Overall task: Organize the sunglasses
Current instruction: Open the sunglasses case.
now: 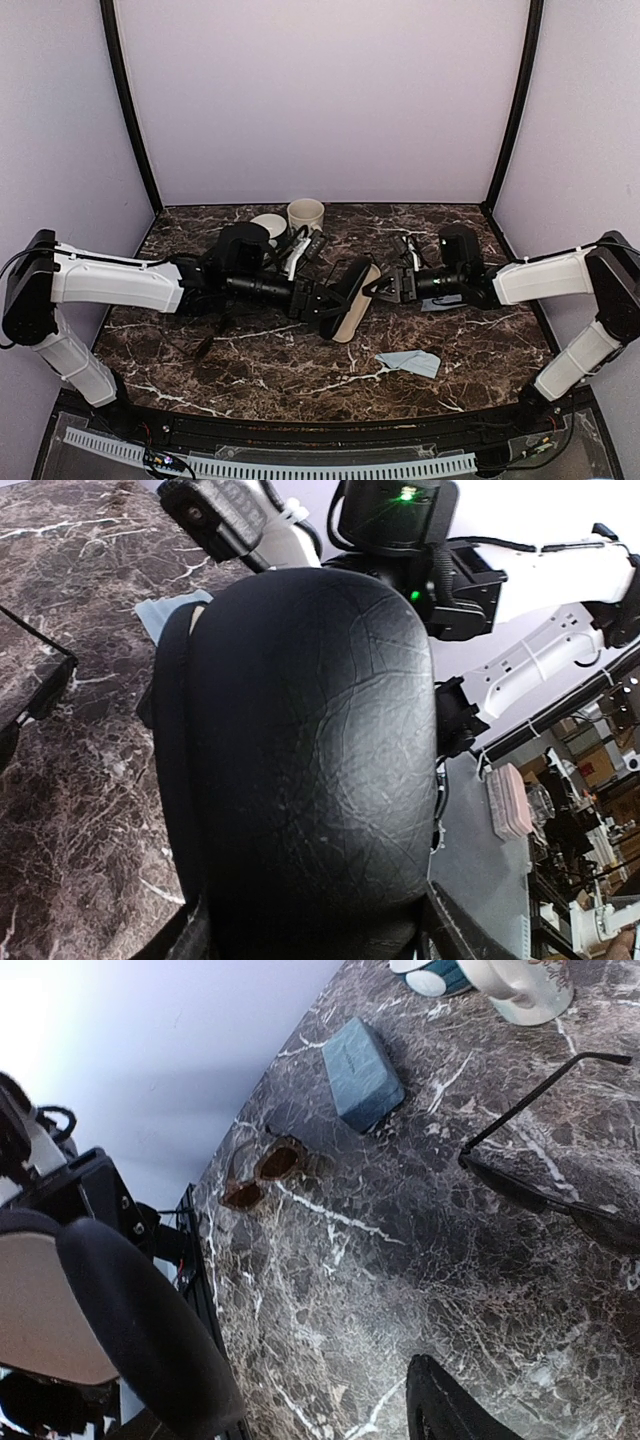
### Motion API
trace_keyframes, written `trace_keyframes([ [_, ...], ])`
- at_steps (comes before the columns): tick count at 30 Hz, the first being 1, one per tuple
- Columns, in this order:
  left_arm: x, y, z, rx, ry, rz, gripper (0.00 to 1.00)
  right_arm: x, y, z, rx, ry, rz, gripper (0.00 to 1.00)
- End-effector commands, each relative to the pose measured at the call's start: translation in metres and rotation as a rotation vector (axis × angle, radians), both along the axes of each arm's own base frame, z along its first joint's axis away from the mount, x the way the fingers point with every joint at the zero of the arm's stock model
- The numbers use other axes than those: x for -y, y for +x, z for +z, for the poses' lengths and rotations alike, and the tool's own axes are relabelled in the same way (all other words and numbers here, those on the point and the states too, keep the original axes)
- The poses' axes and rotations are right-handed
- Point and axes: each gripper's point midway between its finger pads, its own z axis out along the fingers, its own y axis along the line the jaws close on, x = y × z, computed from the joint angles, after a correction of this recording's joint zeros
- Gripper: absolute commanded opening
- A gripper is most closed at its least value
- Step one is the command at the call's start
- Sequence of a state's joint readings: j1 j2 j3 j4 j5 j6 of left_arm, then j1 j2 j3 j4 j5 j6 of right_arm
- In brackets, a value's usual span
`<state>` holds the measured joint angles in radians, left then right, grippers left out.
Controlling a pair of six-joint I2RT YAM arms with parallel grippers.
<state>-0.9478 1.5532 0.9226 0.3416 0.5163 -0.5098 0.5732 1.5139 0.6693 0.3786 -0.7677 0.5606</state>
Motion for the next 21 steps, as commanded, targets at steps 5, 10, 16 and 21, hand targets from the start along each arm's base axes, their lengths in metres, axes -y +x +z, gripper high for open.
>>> trace_keyframes([
  [5,-0.008,0.019,-0.023,0.018,0.187,0.097,0.00,0.006,0.005,0.046,0.091,0.089,-0.040,0.73],
  [10,-0.022,0.029,-0.040,-0.041,0.258,0.097,0.00,0.019,0.007,0.036,0.092,0.022,-0.083,0.74],
  [16,-0.051,0.039,-0.069,-0.191,0.313,0.073,0.00,0.033,0.013,0.016,0.079,-0.039,-0.133,0.74],
  [21,-0.061,0.043,-0.083,-0.308,0.280,0.026,0.00,0.035,0.012,0.004,0.062,-0.056,-0.137,0.73],
])
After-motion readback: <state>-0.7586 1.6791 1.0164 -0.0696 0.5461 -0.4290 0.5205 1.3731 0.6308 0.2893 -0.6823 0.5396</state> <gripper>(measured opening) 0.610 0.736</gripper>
